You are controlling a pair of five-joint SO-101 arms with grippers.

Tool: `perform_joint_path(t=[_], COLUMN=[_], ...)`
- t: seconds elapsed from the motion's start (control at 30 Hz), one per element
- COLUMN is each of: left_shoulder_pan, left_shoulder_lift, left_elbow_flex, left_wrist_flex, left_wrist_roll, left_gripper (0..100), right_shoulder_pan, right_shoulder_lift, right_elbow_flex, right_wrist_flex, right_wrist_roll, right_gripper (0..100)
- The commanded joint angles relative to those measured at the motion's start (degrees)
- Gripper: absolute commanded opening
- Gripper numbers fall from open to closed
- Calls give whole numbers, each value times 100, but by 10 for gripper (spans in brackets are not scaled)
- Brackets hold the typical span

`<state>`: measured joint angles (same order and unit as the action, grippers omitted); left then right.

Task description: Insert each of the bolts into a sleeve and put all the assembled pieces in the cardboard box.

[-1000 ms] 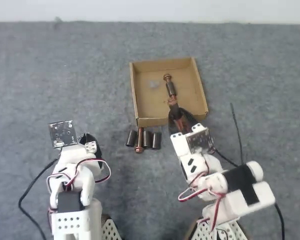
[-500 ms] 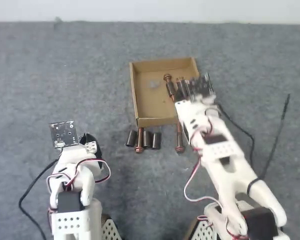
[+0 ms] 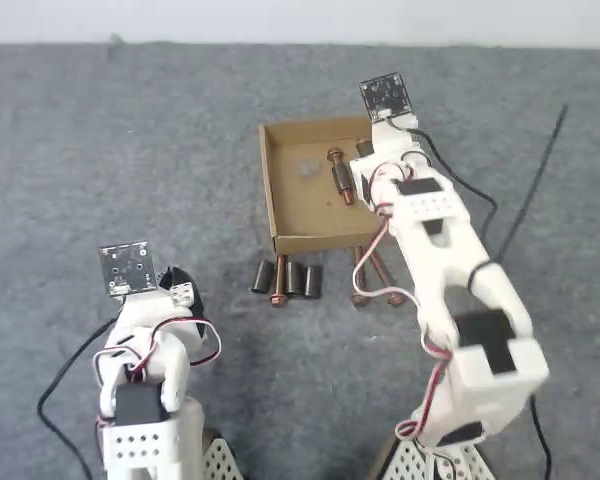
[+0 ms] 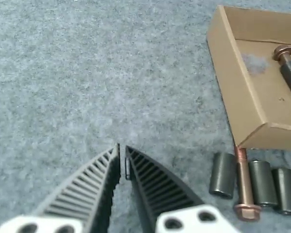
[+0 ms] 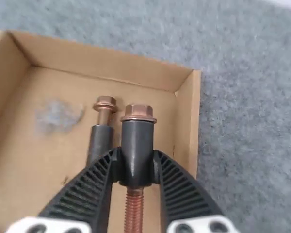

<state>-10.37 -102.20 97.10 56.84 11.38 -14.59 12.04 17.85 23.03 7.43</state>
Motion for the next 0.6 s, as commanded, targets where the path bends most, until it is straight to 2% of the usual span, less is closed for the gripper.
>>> perform_joint_path(t=[0.0, 0.33, 0.43, 0.57], left_shoulder_pan=[-9, 0, 0, 0], left_shoulder_lift=[-18, -18, -18, -18], left_elbow_flex=[-48, -48, -48, -48], left_wrist_flex=[26, 26, 26, 26], left_wrist_roll=[-53, -53, -53, -53], left_gripper=[12, 12, 12, 12], right_shoulder_pan=[40, -66, -57, -136], right_shoulder_lift=[251, 752, 725, 725], right_elbow_flex=[-712, -923, -923, -1248], right_wrist_flex=[22, 22, 66, 725], right_wrist_roll=[70, 70, 79, 79], right_gripper=[9, 13, 69, 118])
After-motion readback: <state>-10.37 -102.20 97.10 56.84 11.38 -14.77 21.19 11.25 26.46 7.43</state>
